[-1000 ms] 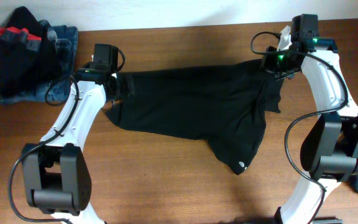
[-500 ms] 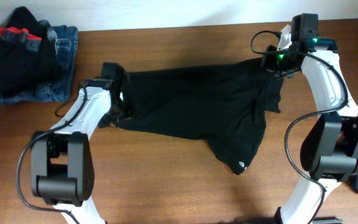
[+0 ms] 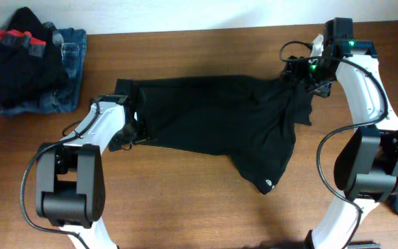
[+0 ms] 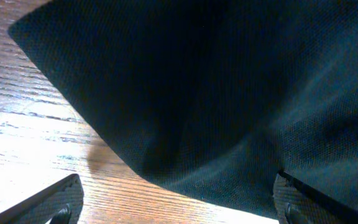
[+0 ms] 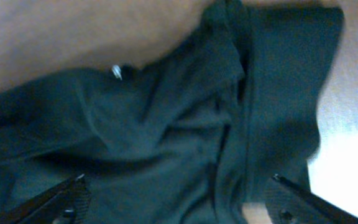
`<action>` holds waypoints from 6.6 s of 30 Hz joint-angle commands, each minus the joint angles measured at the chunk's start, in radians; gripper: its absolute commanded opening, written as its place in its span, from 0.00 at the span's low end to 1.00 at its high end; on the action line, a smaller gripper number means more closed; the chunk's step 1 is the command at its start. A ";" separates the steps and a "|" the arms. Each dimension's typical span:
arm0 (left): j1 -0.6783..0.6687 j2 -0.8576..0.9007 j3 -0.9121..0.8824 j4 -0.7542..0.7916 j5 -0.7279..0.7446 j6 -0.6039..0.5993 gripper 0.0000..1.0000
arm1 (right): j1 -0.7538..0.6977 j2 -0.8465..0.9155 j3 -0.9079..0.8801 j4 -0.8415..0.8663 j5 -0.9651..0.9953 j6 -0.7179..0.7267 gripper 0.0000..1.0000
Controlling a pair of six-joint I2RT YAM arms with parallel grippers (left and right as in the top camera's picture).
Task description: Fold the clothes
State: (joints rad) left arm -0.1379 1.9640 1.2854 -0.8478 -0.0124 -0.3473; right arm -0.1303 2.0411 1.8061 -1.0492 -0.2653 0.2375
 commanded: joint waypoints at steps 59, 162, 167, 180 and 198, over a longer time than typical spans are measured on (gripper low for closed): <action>-0.042 0.092 0.071 0.001 -0.133 0.271 0.25 | 0.151 -0.069 -0.580 0.041 0.016 -0.006 0.04; -0.095 0.019 0.023 -0.026 0.136 0.232 0.09 | -0.196 -0.069 -0.678 0.111 0.191 0.055 0.05; -0.095 0.041 0.018 -0.035 0.135 0.232 0.09 | -0.196 -0.069 -0.678 0.111 0.191 0.055 0.05; -0.095 0.059 -0.050 -0.139 0.082 0.229 0.09 | -0.196 -0.069 -0.678 0.111 0.191 0.054 0.05; -0.095 0.063 -0.142 -0.207 0.072 0.165 0.09 | -0.196 -0.069 -0.678 0.111 0.192 0.054 0.05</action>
State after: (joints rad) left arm -0.2363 1.9606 1.2121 -1.0245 0.1154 -0.1555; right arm -0.3046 1.9289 1.1656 -0.9562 -0.2283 0.3012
